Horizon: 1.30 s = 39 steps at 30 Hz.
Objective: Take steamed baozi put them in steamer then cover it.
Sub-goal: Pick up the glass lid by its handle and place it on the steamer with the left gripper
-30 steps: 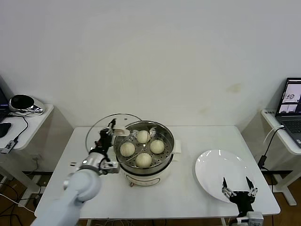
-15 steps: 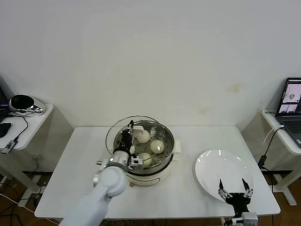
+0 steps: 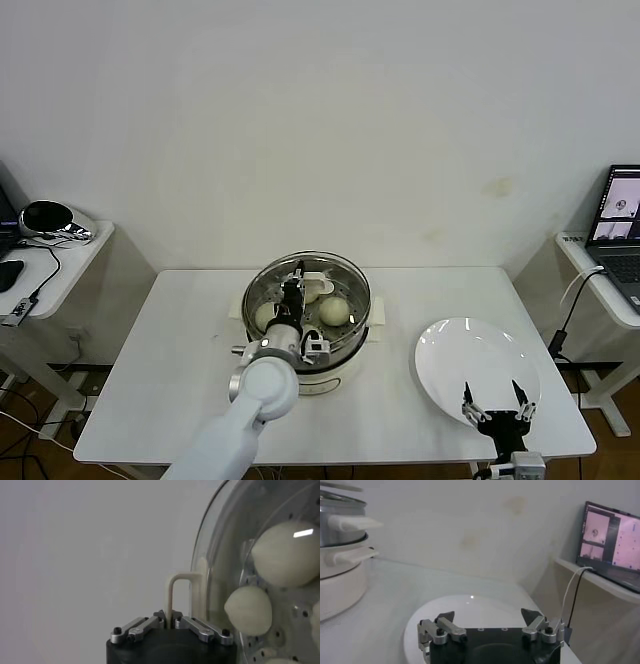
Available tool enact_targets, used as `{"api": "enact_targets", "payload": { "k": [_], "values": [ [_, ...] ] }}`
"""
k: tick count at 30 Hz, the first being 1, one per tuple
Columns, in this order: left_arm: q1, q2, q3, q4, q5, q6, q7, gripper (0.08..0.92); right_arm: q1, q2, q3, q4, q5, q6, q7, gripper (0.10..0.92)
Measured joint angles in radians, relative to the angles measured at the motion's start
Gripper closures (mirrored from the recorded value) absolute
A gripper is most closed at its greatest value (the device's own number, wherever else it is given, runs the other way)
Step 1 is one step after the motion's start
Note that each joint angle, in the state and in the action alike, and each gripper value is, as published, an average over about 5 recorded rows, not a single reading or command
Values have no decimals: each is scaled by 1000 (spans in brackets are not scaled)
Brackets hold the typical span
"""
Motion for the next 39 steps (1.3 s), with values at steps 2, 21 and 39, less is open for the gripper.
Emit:
{"api": "enact_targets", "payload": {
  "k": [2,21,39],
  "values": [
    [4,-2,-2,0,9,-1,2,854,0,0,-1,-1,-1,0,0,203],
    [33,-21,-5,6,46,-11,10,854,2,0,-10,-10,-3,0,0,203],
    [95,-1,-31,-73,18,-33,6,512,5,-5,-18,-13,-5,0,0,203]
  ]
}}
